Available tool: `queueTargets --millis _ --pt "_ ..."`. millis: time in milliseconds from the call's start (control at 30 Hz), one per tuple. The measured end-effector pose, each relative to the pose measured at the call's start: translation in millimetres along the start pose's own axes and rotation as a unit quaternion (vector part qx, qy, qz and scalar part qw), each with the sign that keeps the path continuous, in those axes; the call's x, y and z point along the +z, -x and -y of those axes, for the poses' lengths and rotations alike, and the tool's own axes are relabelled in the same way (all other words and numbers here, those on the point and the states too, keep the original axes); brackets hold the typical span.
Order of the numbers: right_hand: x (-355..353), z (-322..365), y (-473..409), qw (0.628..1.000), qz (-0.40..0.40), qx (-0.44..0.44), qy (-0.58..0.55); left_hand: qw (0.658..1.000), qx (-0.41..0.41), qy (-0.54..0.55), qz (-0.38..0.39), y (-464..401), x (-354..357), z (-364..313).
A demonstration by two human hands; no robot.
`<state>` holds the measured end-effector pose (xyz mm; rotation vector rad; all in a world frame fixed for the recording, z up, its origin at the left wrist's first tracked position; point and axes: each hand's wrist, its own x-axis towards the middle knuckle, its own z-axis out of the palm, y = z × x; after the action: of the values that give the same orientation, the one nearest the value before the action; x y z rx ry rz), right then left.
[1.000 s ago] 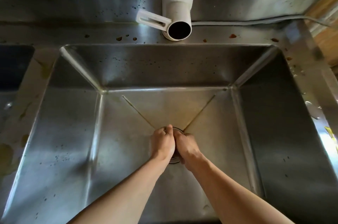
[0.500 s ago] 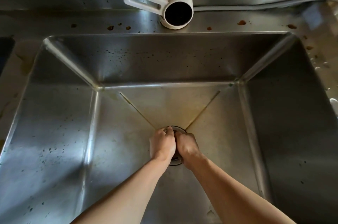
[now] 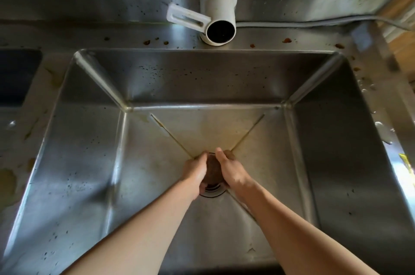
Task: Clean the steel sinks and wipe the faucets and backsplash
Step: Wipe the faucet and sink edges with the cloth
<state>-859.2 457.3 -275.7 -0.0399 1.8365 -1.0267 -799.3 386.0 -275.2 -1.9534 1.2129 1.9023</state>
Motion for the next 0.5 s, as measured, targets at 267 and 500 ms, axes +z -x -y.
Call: queueTargets --millis 267,500 --pt "-13.5 10.8 50.0 0.914 0.015 -0.323 0.244 0.976 -0.162 0.019 0.146 42.1 -23.9 -23.7" --pt "10.3 18.2 48.5 0.967 -0.126 -0.184 0.127 1.000 -0.010 -0.009 0.001 44.5 -8.9 -14.3"
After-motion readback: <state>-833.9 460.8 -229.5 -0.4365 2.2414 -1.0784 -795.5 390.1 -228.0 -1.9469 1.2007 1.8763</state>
